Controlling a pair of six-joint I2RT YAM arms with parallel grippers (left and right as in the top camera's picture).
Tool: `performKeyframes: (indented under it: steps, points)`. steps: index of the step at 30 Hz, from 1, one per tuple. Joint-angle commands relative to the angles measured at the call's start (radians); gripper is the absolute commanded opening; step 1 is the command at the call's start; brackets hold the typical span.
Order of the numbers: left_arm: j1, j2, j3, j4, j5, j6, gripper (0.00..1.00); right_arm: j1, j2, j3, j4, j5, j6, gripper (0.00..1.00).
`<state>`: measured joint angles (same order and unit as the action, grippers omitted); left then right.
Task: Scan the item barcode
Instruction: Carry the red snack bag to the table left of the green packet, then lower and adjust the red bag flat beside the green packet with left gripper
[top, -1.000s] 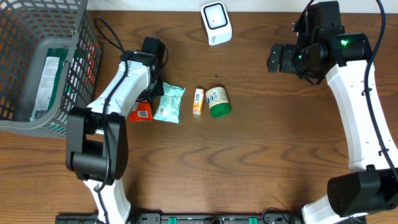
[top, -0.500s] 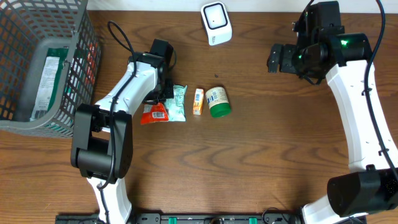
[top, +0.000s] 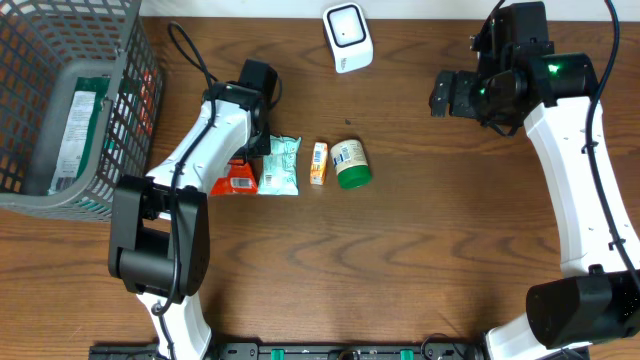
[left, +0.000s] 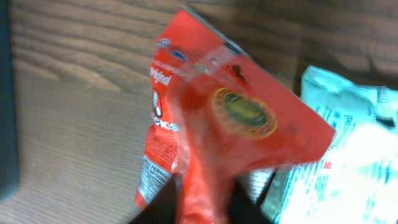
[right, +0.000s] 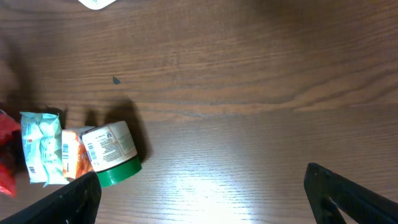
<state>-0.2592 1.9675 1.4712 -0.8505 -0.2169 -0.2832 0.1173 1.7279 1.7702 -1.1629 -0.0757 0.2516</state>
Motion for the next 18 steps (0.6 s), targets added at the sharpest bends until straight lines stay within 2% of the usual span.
performKeyframes:
  steps: [1, 5, 10, 11, 13, 14, 18]
  points:
    - [-0.002, -0.022, -0.018, -0.003, -0.005, 0.026, 0.55, 0.002, 0.004, 0.017, -0.001, -0.004, -0.01, 0.99]
    - [0.008, -0.054, 0.018, -0.011, 0.004, 0.027, 0.65, 0.002, 0.004, 0.017, -0.001, -0.004, -0.01, 0.99]
    - [0.019, -0.126, 0.028, -0.011, 0.007, -0.001, 0.65, 0.002, 0.004, 0.017, -0.001, -0.004, -0.01, 0.99]
    - [0.021, -0.137, 0.028, -0.011, 0.008, -0.008, 0.57, 0.002, 0.004, 0.017, -0.001, -0.004, -0.01, 0.99]
    - [0.021, -0.141, 0.028, -0.012, 0.007, -0.011, 0.12, 0.002, 0.004, 0.017, -0.001, -0.005, -0.01, 0.99]
    - [0.021, -0.14, 0.026, -0.011, 0.007, -0.018, 0.07, 0.002, 0.004, 0.017, -0.001, -0.004, -0.01, 0.99]
    - [0.021, -0.114, 0.005, -0.003, 0.034, -0.08, 0.07, 0.002, 0.004, 0.017, -0.001, -0.005, -0.01, 0.99]
